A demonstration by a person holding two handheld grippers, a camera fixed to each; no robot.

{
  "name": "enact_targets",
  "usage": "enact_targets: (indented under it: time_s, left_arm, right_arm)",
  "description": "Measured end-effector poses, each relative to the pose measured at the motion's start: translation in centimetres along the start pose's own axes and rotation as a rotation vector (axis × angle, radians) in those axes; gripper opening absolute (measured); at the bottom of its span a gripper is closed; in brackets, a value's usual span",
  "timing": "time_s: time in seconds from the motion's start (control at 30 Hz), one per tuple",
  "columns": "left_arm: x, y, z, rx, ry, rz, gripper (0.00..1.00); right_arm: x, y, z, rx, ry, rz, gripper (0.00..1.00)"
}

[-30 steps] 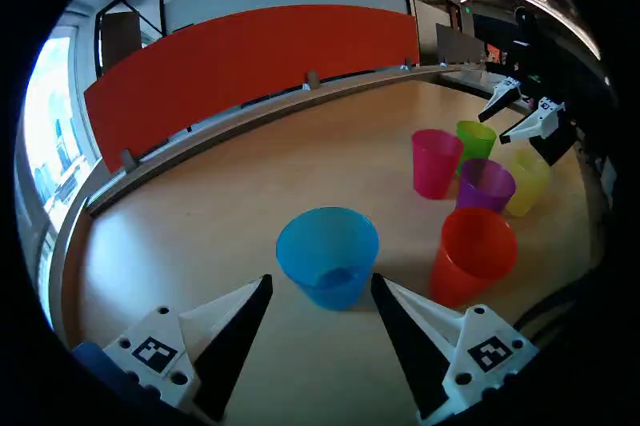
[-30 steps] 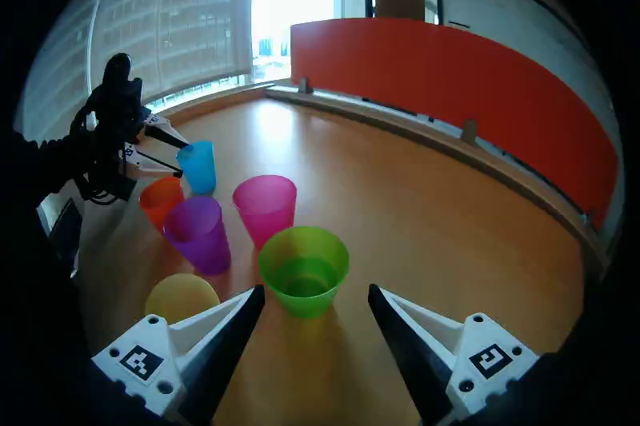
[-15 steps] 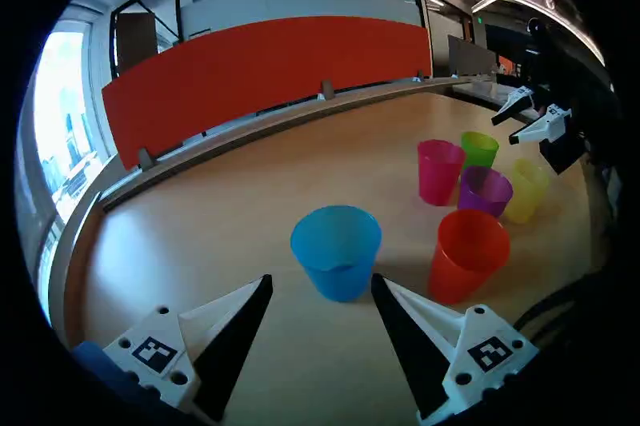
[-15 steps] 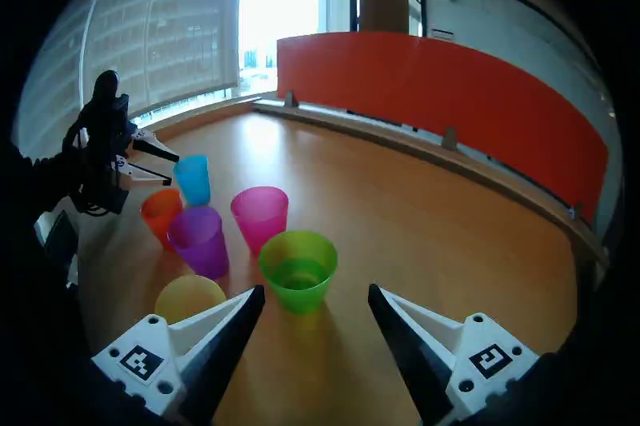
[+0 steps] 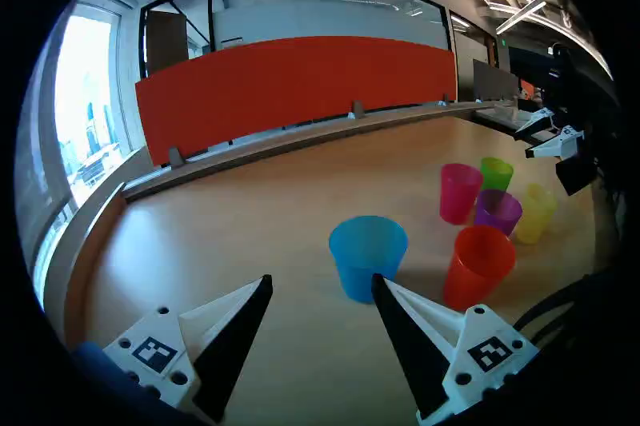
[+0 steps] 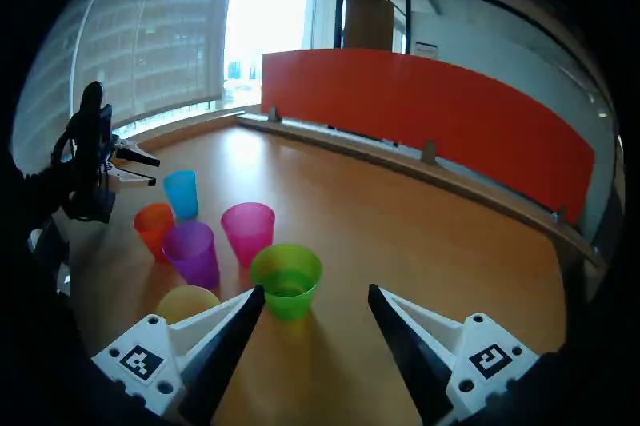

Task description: Pour water

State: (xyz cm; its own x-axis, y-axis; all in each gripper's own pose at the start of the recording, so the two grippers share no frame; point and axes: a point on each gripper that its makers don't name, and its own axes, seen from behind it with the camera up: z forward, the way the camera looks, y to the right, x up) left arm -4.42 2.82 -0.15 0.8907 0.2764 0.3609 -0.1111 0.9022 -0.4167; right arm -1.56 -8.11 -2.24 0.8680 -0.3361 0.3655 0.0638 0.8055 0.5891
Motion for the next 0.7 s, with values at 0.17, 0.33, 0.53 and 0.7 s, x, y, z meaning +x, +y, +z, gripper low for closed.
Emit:
enact_targets:
  time_s: [0.17, 0.33, 0.53, 0.7]
  left_arm:
    - [1.0, -1.1, -1.0, 0.046, 0.046, -0.007, 0.91]
    - [2.0, -1.7, -2.1, 0.083, 0.099, -0.026, 0.91]
    - [3.1, -2.7, -3.6, 0.139, 0.161, -0.065, 0.91]
    - [4.0, -3.4, -4.9, 0.182, 0.211, -0.090, 0.91]
  right_arm:
    - [1.4, 0.5, -0.6, -0.053, 0.049, 0.002, 1.00]
    - [2.8, 1.2, -1.5, -0.117, 0.121, 0.026, 1.00]
    - [3.5, 2.3, -2.6, -0.201, 0.194, 0.062, 1.00]
    - [4.5, 3.6, -3.8, -0.271, 0.261, 0.093, 1.00]
